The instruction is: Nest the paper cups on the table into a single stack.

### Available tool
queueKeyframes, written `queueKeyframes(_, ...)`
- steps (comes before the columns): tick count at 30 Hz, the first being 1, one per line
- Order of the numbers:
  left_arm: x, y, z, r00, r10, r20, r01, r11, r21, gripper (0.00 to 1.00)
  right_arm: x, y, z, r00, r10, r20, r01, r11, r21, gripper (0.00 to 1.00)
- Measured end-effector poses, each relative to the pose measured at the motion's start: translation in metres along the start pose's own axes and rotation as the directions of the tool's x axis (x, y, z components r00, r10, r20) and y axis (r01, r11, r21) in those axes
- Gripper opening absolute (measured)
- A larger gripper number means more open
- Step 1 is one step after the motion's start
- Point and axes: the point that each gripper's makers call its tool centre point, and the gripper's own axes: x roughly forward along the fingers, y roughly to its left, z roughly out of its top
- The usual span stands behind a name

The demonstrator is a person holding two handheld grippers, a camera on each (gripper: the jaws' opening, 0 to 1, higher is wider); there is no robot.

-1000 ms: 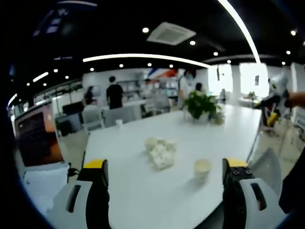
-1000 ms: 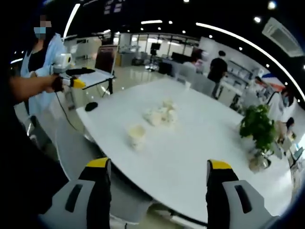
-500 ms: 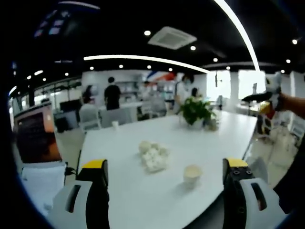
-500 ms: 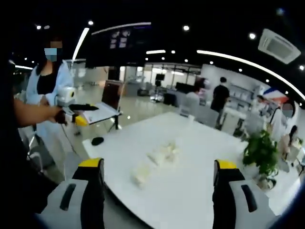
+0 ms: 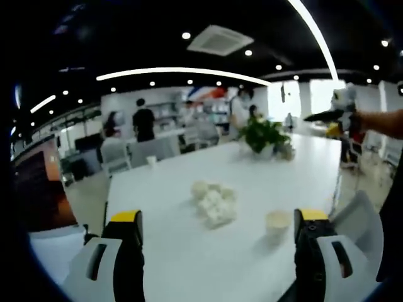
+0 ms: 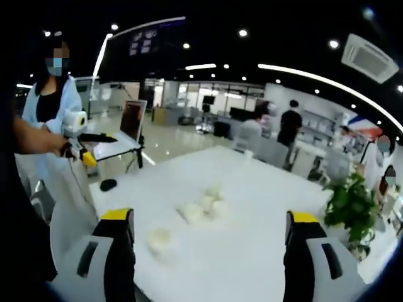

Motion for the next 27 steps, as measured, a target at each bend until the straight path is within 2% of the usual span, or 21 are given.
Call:
queueKeyframes(3, 0.02, 0.001, -0.001, 0.999, -0.024, -0.026, 0.025, 1.0, 0.015, 0.98, 0.014, -0.005, -0.007, 0.999, 0.034, 0.008, -0.034, 0.999, 0.006, 1.0)
queueKeyframes(5, 0.035, -0.003, -0.008, 0.993, -0.067, -0.098, 0.077, 0.992, 0.101, 0.98, 0.024, -0.01, -0.016, 0.999, 0.044, 0.004, -0.044, 0.999, 0.009, 1.0)
queueKeyframes(7, 0.049, -0.006, -0.01, 0.984, -0.103, -0.146, 0.126, 0.98, 0.156, 0.98, 0.032, -0.014, -0.022, 0.999, 0.052, 0.001, -0.052, 0.998, 0.03, 1.0)
queueKeyframes(10, 0.066, -0.008, -0.009, 0.975, -0.143, -0.172, 0.165, 0.979, 0.12, 0.98, 0.038, -0.015, -0.024, 0.998, 0.06, 0.01, -0.06, 0.998, 0.024, 1.0)
queueKeyframes(13, 0.089, -0.01, -0.009, 0.959, -0.183, -0.216, 0.221, 0.96, 0.17, 0.98, 0.045, -0.019, -0.032, 0.997, 0.073, -0.001, -0.073, 0.997, 0.034, 1.0)
queueKeyframes(15, 0.102, -0.014, -0.008, 0.943, -0.22, -0.248, 0.269, 0.945, 0.184, 0.98, 0.047, -0.022, -0.037, 0.997, 0.079, -0.006, -0.079, 0.996, 0.038, 1.0)
queueKeyframes(18, 0.118, -0.019, -0.01, 0.907, -0.256, -0.335, 0.349, 0.902, 0.256, 0.97, 0.05, -0.023, -0.046, 0.996, 0.093, -0.018, -0.092, 0.995, 0.032, 1.0)
queueKeyframes(21, 0.131, -0.023, -0.004, 0.885, -0.285, -0.367, 0.396, 0.877, 0.273, 0.97, 0.054, -0.025, -0.057, 0.995, 0.097, -0.031, -0.096, 0.995, 0.04, 1.0)
queueKeyframes(22, 0.133, -0.023, -0.002, 0.884, -0.288, -0.369, 0.399, 0.876, 0.272, 0.98, 0.054, -0.024, -0.06, 0.994, 0.101, -0.033, -0.1, 0.994, 0.041, 1.0)
queueKeyframes(23, 0.137, -0.022, 0.0, 0.874, -0.292, -0.388, 0.414, 0.865, 0.283, 0.98, 0.054, -0.024, -0.063, 0.994, 0.102, -0.036, -0.101, 0.994, 0.043, 1.0)
queueKeyframes(26, 0.145, -0.024, 0.009, 0.861, -0.308, -0.404, 0.443, 0.844, 0.302, 0.97, 0.054, -0.028, -0.067, 0.996, 0.087, -0.027, -0.085, 0.995, 0.056, 1.0)
queueKeyframes(27, 0.148, -0.025, 0.011, 0.852, -0.319, -0.416, 0.46, 0.835, 0.302, 0.96, 0.053, -0.028, -0.068, 0.997, 0.08, -0.024, -0.078, 0.995, 0.056, 1.0)
